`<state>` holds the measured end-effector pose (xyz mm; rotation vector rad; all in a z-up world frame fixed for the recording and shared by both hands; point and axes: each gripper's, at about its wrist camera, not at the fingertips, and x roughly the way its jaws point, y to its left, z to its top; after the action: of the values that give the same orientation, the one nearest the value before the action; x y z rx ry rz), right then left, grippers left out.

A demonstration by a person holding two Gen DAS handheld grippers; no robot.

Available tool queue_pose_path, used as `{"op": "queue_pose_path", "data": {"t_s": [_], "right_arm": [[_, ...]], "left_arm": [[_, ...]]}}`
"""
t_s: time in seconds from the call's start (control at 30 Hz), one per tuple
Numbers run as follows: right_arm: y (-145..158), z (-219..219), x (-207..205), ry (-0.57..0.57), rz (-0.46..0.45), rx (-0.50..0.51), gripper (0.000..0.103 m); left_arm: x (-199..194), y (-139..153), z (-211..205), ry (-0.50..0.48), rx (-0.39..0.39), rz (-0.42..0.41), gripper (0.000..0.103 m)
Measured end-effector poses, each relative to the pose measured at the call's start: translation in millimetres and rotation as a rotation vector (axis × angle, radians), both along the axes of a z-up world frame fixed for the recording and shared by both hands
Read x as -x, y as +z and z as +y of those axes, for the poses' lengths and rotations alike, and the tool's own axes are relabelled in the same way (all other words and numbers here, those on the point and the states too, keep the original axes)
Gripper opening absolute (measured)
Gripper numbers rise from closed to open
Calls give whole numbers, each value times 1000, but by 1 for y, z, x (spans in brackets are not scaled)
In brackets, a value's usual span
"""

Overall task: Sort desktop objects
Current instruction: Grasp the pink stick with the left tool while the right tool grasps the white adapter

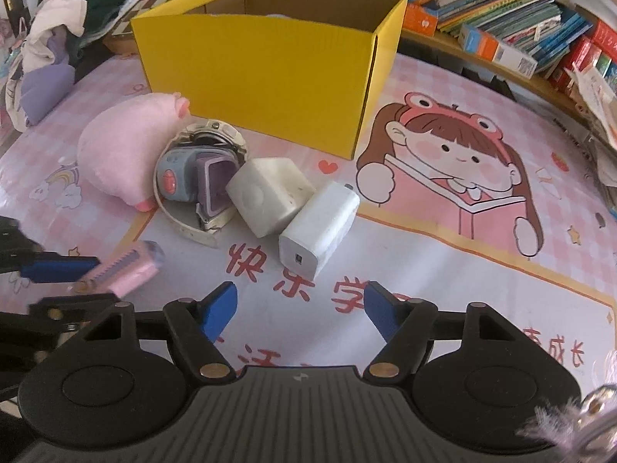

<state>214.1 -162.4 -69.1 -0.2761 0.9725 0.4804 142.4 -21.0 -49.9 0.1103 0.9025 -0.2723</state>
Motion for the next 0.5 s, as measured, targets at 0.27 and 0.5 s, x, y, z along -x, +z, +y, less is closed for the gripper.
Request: {"op": "queue_pose_path", "data": {"t_s": [0.27,0.5], "right_arm": [[-11,4,-18,-40,31,-2,52],[-8,-8,-18,-73,45,-25,5]], "left_arm": [[5,11,13,43,9,-26,23],[7,15,22,67,29,-33,23]]}}
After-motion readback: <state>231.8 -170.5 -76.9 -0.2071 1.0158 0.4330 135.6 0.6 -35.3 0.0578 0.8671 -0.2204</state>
